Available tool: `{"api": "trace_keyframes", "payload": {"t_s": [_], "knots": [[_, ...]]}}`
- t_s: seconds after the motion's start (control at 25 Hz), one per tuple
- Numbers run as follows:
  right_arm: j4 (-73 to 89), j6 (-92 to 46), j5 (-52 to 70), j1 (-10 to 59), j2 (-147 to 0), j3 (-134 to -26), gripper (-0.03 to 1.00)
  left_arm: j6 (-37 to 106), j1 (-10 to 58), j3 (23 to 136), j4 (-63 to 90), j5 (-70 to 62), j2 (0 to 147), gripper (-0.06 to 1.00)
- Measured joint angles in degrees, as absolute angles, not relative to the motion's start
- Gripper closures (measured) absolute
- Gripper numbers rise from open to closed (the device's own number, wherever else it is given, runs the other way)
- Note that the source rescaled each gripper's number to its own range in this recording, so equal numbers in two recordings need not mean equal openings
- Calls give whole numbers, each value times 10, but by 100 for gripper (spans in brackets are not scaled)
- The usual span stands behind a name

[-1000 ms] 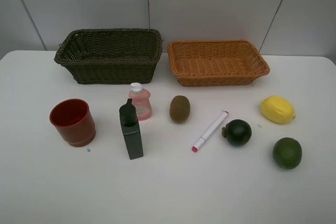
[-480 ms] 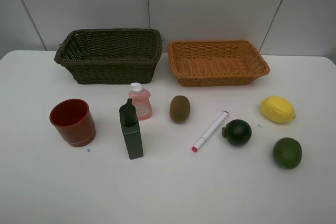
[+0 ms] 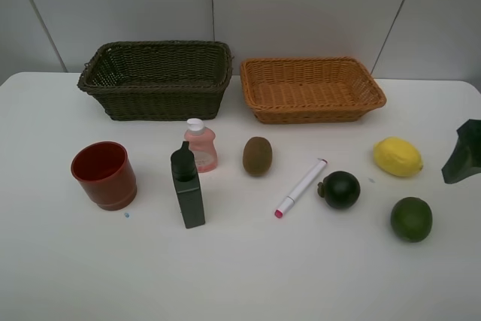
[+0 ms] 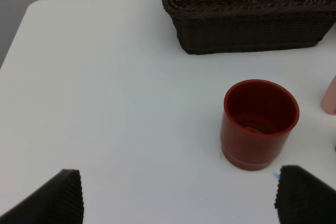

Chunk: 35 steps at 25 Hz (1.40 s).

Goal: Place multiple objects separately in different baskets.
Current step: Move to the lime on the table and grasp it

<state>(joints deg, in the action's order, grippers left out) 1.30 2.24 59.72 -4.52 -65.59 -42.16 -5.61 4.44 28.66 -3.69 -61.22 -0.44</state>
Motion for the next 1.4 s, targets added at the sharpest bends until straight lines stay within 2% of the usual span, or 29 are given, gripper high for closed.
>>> {"api": "trace_keyframes", "payload": {"t_s": [0.76, 1.08, 1.4], "knots": [[27, 32, 495, -44, -866, -422, 6, -56, 44, 287, -37, -612, -4, 0], [56, 32, 448, -2, -939, -422, 6, -56, 44, 287, -37, -612, -4, 0], [75, 32, 399, 1, -963, -382, 6, -56, 44, 287, -37, -612, -4, 0]]}}
